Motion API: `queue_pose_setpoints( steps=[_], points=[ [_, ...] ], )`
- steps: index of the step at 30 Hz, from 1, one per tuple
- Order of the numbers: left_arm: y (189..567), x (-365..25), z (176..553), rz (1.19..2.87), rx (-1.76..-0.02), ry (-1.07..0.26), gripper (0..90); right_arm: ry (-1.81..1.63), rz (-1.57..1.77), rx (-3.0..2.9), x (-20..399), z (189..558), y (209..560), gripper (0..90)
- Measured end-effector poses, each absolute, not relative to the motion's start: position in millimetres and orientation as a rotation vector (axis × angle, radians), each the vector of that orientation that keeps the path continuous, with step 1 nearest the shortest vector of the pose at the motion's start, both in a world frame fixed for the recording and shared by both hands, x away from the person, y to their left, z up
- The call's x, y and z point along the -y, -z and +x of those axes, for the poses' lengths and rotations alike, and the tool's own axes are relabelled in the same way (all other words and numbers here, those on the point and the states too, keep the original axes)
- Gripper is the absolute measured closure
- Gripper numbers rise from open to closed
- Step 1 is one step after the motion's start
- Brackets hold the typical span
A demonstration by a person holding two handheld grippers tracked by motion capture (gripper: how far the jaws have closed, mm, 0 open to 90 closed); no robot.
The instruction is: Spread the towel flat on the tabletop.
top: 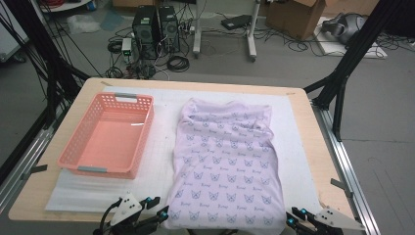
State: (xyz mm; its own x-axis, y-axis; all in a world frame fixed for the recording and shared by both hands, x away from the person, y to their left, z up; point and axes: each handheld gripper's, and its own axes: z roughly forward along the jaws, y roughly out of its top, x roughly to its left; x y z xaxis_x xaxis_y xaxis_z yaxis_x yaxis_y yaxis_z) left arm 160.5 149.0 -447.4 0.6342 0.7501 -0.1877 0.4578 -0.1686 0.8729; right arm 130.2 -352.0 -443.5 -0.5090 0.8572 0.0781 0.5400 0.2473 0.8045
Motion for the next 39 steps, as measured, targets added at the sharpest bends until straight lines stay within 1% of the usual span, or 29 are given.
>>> queue_pose_setpoints(
  steps=[5,11,13,14,15,16,17,18,20,22,27,29,30,31,32,33,35,39],
  points=[
    [454.2,-141.0,184.8,1.842,-1.01,-0.31,53.7,-1.11,1.286,-2.118,344.4,149.3,445.6,65.2],
    [458.0,-126.2,204.2,1.907,-0.988,-0.284,53.6,-1.104,1.273,-2.138,337.5,171.6,448.6,64.0],
    [458.6,-121.7,205.9,1.918,-0.973,-0.311,53.1,-1.091,1.265,-2.149,334.3,179.6,450.4,63.2],
    [459.0,-118.9,204.6,1.93,-0.968,-0.349,54.2,-1.082,1.27,-2.161,332.4,183.0,451.7,63.7],
    [459.5,-116.0,201.6,1.942,-0.968,-0.418,58.1,-1.061,1.261,-2.176,330.6,186.2,453.3,65.0],
    [459.8,-115.7,199.7,1.952,-0.951,-0.454,66.7,-1.07,1.258,-2.178,330.0,187.8,453.0,72.2],
    [459.6,-116.4,199.9,1.948,-0.948,-0.412,80.0,-1.073,1.249,-2.198,330.4,189.8,452.1,80.3],
    [458.8,-115.7,199.5,1.95,-0.958,-0.414,84.3,-1.082,1.25,-2.218,329.9,189.8,451.1,84.3],
    [456.9,-116.4,196.5,1.959,-0.959,-0.411,85.0,-1.073,1.223,-2.237,330.9,188.7,449.7,85.9],
    [455.4,-122.2,190.7,1.964,-0.959,-0.38,85.1,-1.078,1.221,-2.257,335.3,183.9,448.4,86.2],
    [451.0,-132.6,169.6,1.958,-0.957,-0.334,85.0,-1.098,1.199,-2.303,344.6,163.2,443.9,86.4],
    [451.8,-132.9,159.4,1.968,-0.936,-0.319,84.1,-1.11,1.187,-2.318,345.2,155.8,442.1,86.2],
    [452.4,-133.3,156.3,1.96,-0.932,-0.327,79.9,-1.111,1.185,-2.328,345.7,152.6,442.0,85.0],
    [452.4,-133.6,155.6,1.935,-0.944,-0.335,67.2,-1.102,1.187,-2.322,346.7,150.4,442.3,83.5],
    [451.4,-134.6,157.4,1.908,-0.957,-0.339,55.4,-1.099,1.204,-2.304,348.3,149.2,442.0,74.3],
    [450.5,-135.3,160.5,1.882,-0.958,-0.343,50.0,-1.115,1.243,-2.272,350.7,150.0,441.4,69.3],
    [449.0,-136.6,168.1,1.876,-0.964,-0.353,48.5,-1.163,1.279,-2.198,355.1,152.9,439.2,65.7],
    [450.0,-136.6,186.3,1.87,-0.991,-0.34,48.9,-1.147,1.286,-2.148,351.4,161.4,439.8,63.0]
  ],
)
